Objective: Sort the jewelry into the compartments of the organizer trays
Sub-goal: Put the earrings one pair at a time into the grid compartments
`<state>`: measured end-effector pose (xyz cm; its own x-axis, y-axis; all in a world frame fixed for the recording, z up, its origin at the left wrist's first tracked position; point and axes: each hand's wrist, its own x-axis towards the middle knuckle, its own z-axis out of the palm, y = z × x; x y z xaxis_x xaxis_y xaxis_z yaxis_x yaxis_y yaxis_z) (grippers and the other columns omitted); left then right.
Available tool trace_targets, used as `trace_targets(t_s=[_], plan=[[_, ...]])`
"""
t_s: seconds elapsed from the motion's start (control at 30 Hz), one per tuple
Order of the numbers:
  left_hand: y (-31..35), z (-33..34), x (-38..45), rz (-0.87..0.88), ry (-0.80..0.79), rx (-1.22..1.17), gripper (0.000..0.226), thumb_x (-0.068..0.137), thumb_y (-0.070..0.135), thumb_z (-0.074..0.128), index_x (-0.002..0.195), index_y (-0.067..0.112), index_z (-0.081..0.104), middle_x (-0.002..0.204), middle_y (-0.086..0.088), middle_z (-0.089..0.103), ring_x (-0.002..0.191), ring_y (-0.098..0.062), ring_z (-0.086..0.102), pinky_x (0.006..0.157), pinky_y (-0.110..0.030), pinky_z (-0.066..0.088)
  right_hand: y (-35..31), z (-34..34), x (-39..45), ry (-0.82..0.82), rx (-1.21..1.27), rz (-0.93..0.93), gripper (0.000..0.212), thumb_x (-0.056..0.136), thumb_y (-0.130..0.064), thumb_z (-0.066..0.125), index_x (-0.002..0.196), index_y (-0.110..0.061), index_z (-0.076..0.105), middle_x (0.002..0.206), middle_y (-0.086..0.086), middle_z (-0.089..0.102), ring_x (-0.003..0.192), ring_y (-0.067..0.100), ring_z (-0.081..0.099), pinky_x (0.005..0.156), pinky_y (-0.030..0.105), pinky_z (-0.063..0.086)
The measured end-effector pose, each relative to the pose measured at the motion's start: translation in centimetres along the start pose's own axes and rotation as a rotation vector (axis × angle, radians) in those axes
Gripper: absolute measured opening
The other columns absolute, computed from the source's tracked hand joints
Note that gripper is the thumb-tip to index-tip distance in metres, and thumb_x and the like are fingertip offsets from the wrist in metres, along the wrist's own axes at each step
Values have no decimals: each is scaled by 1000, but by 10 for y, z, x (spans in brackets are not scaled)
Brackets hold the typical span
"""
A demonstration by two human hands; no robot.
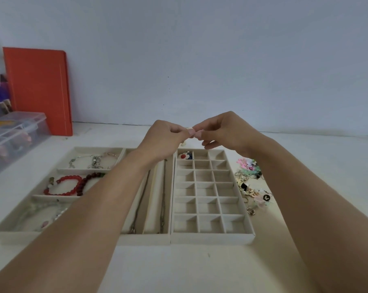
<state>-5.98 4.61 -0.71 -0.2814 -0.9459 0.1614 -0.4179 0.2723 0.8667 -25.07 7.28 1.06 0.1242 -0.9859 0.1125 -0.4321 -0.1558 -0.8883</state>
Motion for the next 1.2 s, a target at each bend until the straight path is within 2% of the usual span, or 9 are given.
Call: trace_targets(t_s=[0.13,0.27,0.33,0.43,0.53,0.73,0.87,1.0,1.2], plan=[[-1,0,1,42,-5,26,22,98,34,62,100,22,80,83,11,67,58,13,56,66,-16,42,6,2,4,52,53,22,18,88,-20,78,103,-11,79,93,13,75,76,15,68,79,29,61],[-4,2,3,19,-31,46,23,99,32,61,95,19,80,97,6,75,77,-1,63,72,-23,45,14,1,7,71,64,58,13,90,-23,76,97,-13,80,86,5,73,74,13,66,74,25,59],[-8,1,5,-8,37,68,21,98,29,60,96,22,80,95,5,74,75,-12,62,68,-23,46,19,-1,9,81,-109,85,8,89,-25,76,91,-18,81,82,-2,75,71,10,65,74,28,61],[-9,-1,6,-20,104,60,21,97,27,59,99,21,79,87,12,67,70,-4,56,63,-21,44,28,1,13,96,-429,95,7,90,-26,74,89,-25,81,85,-8,74,75,10,65,66,23,54],[-8,0,6,-6,103,48,21,97,27,60,99,20,79,97,9,70,84,-6,61,71,-21,44,33,8,17,53,-565,84,7,89,-27,74,91,-25,80,90,-4,74,79,14,65,65,20,48],[-5,0,5,2,100,64,21,97,26,59,99,20,79,93,10,69,87,-10,64,67,-20,47,38,14,18,-63,-643,63,12,92,-28,72,100,-24,79,84,-18,66,72,-2,54,60,11,37],[-5,1,5,-2,91,60,22,97,25,58,100,20,79,88,12,67,83,-9,61,67,-20,44,39,18,19,-83,-689,34,11,91,-25,72,99,-25,80,94,-10,73,85,4,59,70,17,42],[-5,3,5,-10,82,48,22,97,24,58,100,20,79,92,9,68,89,-11,62,67,-21,44,39,18,19,10,-617,21,9,81,-22,82,89,-23,80,82,-8,72,77,6,63,62,14,44],[-6,2,5,-1,84,47,22,97,24,58,100,19,79,99,8,71,98,-10,64,70,-21,44,32,16,16,-38,-653,70,11,87,-18,77,93,-27,80,73,-16,67,65,-2,57,56,7,40]])
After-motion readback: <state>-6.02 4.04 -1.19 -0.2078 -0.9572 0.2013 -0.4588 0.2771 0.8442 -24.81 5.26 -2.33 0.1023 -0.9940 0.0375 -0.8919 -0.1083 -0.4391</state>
